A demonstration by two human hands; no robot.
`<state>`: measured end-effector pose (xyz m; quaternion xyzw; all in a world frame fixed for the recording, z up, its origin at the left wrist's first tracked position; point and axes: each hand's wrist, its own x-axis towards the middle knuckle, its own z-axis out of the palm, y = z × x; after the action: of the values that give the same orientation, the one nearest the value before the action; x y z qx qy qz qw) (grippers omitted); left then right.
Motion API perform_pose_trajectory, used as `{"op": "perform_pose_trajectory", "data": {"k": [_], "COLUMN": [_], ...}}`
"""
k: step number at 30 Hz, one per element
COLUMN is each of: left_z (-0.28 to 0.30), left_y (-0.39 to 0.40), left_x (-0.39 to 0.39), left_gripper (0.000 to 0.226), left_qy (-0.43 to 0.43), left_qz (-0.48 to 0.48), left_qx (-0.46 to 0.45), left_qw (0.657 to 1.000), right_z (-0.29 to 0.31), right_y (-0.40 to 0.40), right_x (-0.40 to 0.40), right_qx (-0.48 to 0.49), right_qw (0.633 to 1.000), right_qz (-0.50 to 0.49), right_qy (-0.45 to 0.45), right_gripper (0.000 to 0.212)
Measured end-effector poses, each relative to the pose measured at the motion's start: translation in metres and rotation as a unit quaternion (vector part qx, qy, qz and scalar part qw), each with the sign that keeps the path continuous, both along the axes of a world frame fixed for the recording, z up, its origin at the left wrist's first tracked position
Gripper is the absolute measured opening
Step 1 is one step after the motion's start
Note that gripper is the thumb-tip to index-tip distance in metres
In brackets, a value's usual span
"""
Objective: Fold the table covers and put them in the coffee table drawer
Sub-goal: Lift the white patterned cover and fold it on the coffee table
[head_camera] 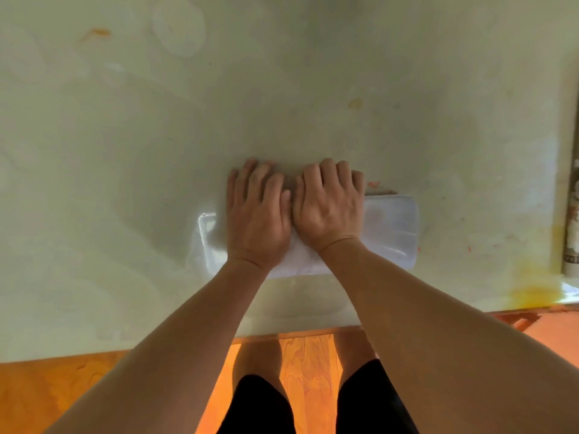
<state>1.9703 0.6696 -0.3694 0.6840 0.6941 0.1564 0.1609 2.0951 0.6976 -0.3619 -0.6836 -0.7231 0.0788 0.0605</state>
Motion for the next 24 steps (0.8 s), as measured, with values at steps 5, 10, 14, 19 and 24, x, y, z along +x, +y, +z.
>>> {"op": "perform_pose_trajectory", "data": {"k": [5,10,14,19,24], "left_z": [0.004,-0.013,-0.019,-0.013,-0.019], "left_y": [0.040,0.050,0.051,0.047,0.045], "left_x": [-0.012,-0.008,-0.012,-0.012,-0.013], "left_gripper": [0.052,0.037,0.040,0.036,0.029], "left_qy": [0.036,0.090,0.103,0.070,0.050], "left_qz": [0.241,0.201,0.204,0.223,0.230], "left_qx": [-0.070,-0.023,-0.013,-0.008,0.021], "left_qw": [0.967,0.975,0.973,0.972,0.972], "right_z": [-0.001,-0.002,0.003,0.035,0.014], "right_y": [0.001,-0.001,0.003,-0.023,-0.038], "right_x": [-0.001,-0.002,-0.005,-0.037,-0.040], "right_qx": [0.004,0.001,-0.009,-0.034,-0.073], "right_qw": [1.000,1.000,1.000,0.999,0.994], "right_qz": [0.017,0.026,0.018,-0.018,-0.069], "right_qy": [0.000,0.004,0.013,0.027,0.050], "right_gripper": [0.006,0.004,0.008,0.017,0.024]}}
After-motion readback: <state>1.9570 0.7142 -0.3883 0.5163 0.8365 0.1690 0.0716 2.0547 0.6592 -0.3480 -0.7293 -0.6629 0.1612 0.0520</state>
